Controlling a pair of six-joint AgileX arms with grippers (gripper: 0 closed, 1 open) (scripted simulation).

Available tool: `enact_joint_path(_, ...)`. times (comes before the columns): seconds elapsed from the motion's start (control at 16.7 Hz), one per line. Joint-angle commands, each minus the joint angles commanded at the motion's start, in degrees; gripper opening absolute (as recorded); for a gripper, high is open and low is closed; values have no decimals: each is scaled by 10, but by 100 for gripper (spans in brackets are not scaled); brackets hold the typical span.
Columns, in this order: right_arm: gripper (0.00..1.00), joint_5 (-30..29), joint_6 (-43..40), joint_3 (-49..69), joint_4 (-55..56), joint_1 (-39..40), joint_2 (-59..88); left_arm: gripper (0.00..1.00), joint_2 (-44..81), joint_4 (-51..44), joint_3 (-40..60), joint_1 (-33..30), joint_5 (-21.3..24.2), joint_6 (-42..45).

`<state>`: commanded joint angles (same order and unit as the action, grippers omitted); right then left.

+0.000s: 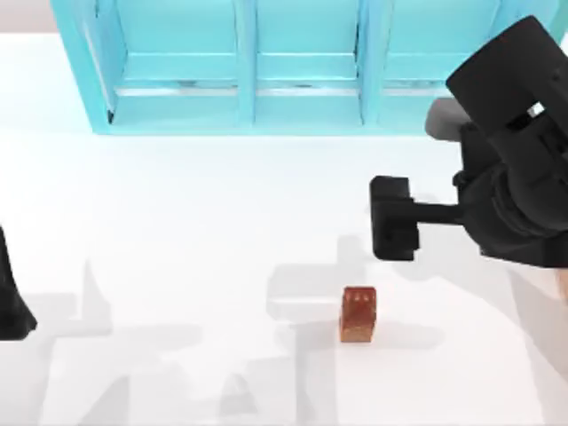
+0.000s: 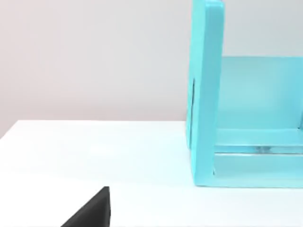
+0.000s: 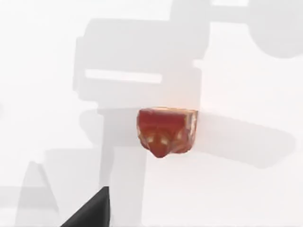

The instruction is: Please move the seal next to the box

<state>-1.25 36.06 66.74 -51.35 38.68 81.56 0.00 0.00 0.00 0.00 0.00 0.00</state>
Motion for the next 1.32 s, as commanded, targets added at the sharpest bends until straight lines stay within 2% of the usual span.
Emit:
enact_joint_path(0.3, 100, 6, 59, 179, -134, 39, 213, 100, 0, 0, 0, 0, 0, 0)
enact_joint_path(0.54, 100, 11, 78, 258, -190, 44, 301, 100, 0, 0, 0, 0, 0, 0)
enact_joint_path(1.02, 100, 12, 78, 257, -185, 42, 310, 100, 0, 0, 0, 0, 0, 0)
enact_joint_path(1.32, 100, 12, 80, 178, -70, 43, 342, 100, 0, 0, 0, 0, 0, 0)
